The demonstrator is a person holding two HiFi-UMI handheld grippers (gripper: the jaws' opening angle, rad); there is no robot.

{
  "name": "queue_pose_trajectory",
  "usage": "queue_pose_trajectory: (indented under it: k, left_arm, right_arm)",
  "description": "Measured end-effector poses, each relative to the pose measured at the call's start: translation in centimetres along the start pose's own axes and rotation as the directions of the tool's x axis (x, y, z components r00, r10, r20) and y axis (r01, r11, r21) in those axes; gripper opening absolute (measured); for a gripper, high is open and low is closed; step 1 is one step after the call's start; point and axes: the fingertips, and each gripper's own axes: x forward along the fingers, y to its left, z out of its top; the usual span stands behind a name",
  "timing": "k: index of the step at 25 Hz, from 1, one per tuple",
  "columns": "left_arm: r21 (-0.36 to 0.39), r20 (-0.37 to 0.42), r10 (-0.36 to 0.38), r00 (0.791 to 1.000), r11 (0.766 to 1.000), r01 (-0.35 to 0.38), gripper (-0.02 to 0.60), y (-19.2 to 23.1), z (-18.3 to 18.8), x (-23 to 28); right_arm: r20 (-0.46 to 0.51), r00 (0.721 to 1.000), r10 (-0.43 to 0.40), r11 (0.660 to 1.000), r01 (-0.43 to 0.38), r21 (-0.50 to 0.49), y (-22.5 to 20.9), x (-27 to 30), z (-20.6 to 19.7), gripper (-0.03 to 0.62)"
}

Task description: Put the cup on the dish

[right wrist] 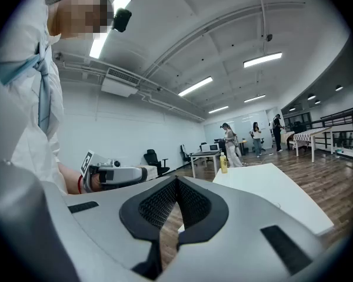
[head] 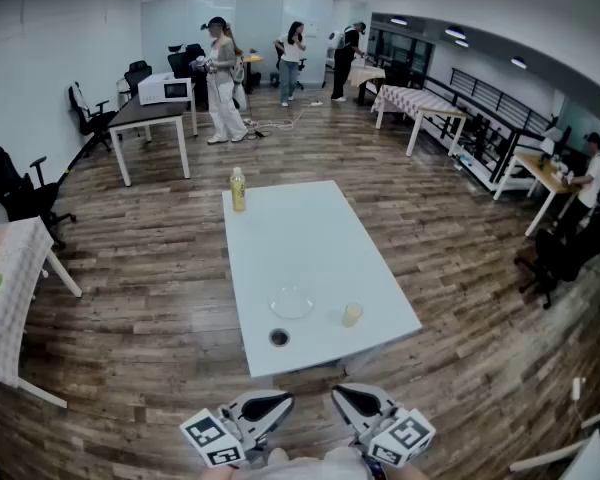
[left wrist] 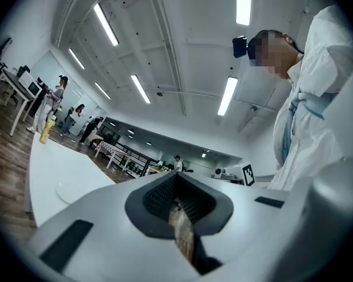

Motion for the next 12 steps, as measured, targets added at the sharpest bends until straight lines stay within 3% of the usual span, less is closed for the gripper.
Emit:
queue_pose_trajectory:
  k: [12]
  left_arm:
    - [-0.008,-0.003,0.002,1.000,1.000,-0.002,0.002,0.02,-0.77,-0.17]
  right_arm:
    - [-0.011,1.000,-0.006,1.000,0.006,-0.002,0.00,-0.29,-0.41,0.031]
